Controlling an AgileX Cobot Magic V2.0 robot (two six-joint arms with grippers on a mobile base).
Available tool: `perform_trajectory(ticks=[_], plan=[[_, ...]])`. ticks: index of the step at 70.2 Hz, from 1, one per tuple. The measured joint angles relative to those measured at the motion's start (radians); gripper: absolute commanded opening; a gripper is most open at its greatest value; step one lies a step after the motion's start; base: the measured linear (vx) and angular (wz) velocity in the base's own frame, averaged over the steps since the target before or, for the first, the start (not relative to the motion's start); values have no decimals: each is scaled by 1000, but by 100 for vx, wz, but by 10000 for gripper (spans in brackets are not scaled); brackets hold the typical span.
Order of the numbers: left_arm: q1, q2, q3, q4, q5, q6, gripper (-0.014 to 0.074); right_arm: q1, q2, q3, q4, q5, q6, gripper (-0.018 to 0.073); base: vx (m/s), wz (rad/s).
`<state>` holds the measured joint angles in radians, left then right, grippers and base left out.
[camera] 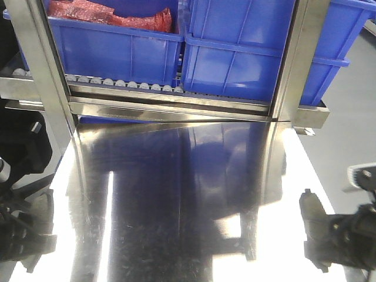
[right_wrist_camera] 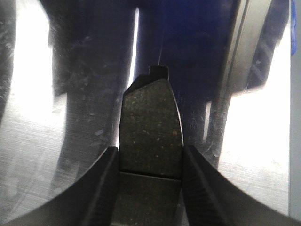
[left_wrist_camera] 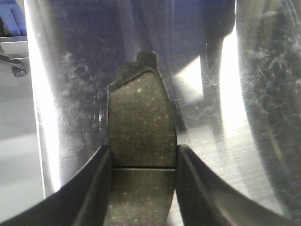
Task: Move and align brake pads A on conveyor
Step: 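Lift both held brake pads off the steel table, then back away and turn the base from the steel table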
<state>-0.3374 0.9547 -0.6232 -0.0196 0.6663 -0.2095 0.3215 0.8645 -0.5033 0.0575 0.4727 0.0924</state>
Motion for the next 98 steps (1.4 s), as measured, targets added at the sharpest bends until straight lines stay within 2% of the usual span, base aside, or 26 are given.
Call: perform_trajectory(ticks=[23,98], plan=[[0,0,0,0,0,0,73,0,-150,41,0,1,-1,-1,0,0],[0,0,0,0,0,0,73,0,-156,41,0,3,-2,-1,-1,2]])
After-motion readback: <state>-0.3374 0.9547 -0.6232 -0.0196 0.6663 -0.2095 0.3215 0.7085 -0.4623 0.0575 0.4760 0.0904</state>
